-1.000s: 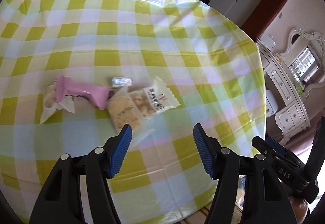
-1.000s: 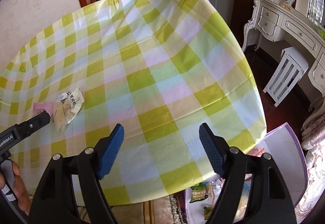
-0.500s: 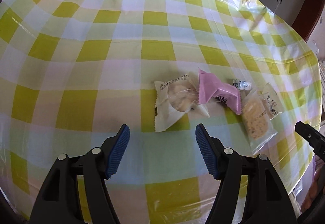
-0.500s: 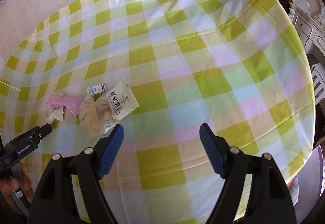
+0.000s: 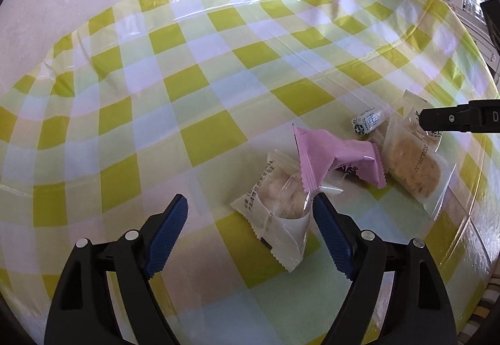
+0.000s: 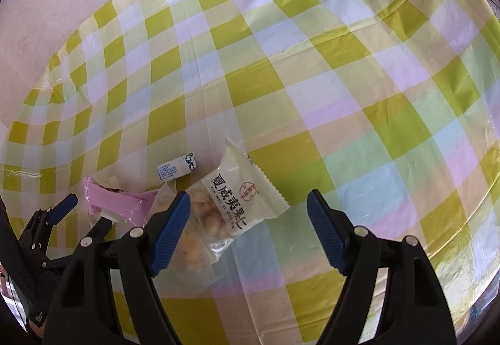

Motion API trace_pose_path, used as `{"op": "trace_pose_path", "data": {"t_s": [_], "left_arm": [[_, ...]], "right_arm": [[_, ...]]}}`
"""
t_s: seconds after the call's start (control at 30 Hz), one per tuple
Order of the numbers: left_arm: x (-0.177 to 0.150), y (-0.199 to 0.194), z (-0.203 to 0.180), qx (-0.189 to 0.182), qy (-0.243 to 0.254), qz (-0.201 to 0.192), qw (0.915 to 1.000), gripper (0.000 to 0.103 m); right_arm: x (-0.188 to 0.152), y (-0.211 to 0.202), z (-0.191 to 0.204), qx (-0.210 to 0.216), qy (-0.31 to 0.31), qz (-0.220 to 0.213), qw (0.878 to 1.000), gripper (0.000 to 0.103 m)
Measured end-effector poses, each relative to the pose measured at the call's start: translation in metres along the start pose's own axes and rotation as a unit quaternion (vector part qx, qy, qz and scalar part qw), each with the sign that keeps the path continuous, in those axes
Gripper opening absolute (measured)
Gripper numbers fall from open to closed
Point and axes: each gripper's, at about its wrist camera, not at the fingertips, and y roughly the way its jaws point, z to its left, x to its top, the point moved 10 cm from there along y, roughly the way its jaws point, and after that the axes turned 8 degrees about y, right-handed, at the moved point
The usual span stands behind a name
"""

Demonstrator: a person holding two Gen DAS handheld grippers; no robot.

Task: Organize snacks
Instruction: 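Grasp the white round-cookie packet with left gripper while right gripper grasps the cookie packet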

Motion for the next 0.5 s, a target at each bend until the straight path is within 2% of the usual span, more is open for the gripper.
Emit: {"op": "trace_pose_path", "data": {"t_s": [0.17, 0.3, 0.33, 0.37, 0.4, 0.47, 0.5], "left_arm": [[0.004, 0.008, -0.011, -0.032, 0.025, -0.004, 0.9992, 0.079], [0.006, 0.012, -0.019, -0.048, 0.037, -0.009, 0.9981, 0.077], [0.006, 0.013, -0.020, -0.051, 0.039, -0.008, 0.9979, 0.075], [0.005, 0.014, -0.021, -0.057, 0.040, -0.003, 0.9976, 0.064], [0.004, 0.014, -0.022, -0.063, 0.039, -0.001, 0.9973, 0.060], [0.001, 0.010, -0.023, -0.072, 0.037, 0.005, 0.9967, 0.052], [-0.002, 0.009, -0.023, -0.076, 0.035, 0.009, 0.9964, 0.051]], "right_arm": [[0.004, 0.017, 0.002, -0.004, 0.028, 0.017, 0.999, 0.077], [0.009, 0.021, 0.006, -0.012, 0.028, 0.012, 0.999, 0.077], [0.009, 0.022, 0.006, -0.014, 0.028, 0.011, 0.999, 0.077], [0.010, 0.022, 0.007, -0.017, 0.026, 0.011, 0.999, 0.077], [0.010, 0.023, 0.007, -0.022, 0.021, 0.010, 0.999, 0.077], [0.010, 0.024, 0.009, -0.030, 0.011, 0.010, 0.999, 0.076], [0.009, 0.024, 0.010, -0.032, 0.007, 0.010, 0.999, 0.075]]}}
